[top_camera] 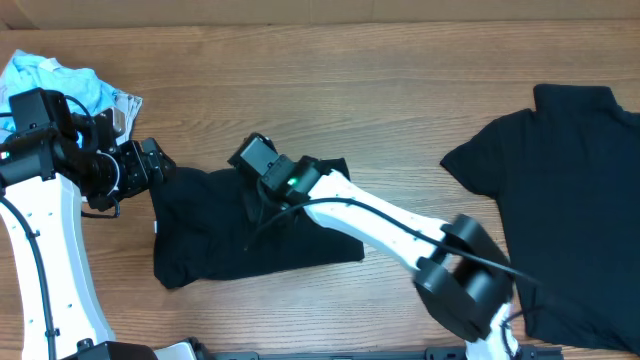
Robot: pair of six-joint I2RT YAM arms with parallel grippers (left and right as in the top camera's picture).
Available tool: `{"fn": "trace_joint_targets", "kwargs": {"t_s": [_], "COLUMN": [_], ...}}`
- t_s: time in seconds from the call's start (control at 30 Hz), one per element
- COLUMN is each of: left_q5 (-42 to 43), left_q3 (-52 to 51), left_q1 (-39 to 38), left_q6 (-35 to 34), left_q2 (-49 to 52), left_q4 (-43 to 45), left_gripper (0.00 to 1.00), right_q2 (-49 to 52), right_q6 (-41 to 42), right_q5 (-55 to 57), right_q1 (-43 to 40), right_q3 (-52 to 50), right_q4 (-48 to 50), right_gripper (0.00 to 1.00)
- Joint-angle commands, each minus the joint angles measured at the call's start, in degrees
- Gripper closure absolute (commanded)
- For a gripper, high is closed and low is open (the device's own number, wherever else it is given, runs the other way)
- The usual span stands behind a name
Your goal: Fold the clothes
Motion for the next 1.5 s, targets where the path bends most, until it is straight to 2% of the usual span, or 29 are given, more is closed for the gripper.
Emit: {"fn": "trace_joint_targets", "kwargs": {"t_s": [0.0,0.4,0.6,0.87,0.93,1.03,1.13,1.27,1.33,1.47], "left_q5": [-0.4,-0.4,-0.4,-0.4,-0.4,-0.4,-0.4,-0.4,-0.4,-0.4], "left_q3": [1.2,1.2,1.2,1.2,1.2,1.2,1.2,1.2,1.2,1.2], "left_q1": [-0.6,-0.6,-0.6,-0.7,-0.6,-0.7,-0.6,-0.7,-0.7,-0.7], "left_q6": [1.3,1.5,1.5,1.5,1.5,1.6,1.6,2.0,2.2,2.2], "left_q2": [-0.1,-0.1,-0.1,-0.1,-0.1,-0.1,-0.1,-0.1,-0.1,-0.1], "left_q4": [-0.2,-0.5,-0.6,-0.8,-0.9,-0.9,-0.9,-1.0,-1.0,-1.0], "left_gripper": [0.17,0.16,0.16,0.16,0.16,0.16,0.16,0.16,0.16,0.16], "right_q2": [3.3,6.5,8.1,10.2,10.2,10.2,10.2,10.2,10.1,9.2], "right_q6": [-0.5,4.4,6.3,7.4,7.4,7.4,7.4,7.4,7.4,6.6], "right_q5": [1.6,2.9,3.5,4.2,4.1,4.1,4.2,4.6,4.5,4.6], "right_q1": [0.6,2.1,2.3,2.3,2.3,2.3,2.3,2.3,2.3,2.2], "right_q3": [0.6,0.5,0.5,0.5,0.6,0.6,0.6,0.6,0.6,1.0], "right_q4": [2.7,0.9,1.8,2.3,2.5,2.5,2.3,2.2,2.2,0.7], "right_gripper": [0.51,0.51,0.48,0.62,0.68,0.69,0.78,0.78,0.87,0.96]}}
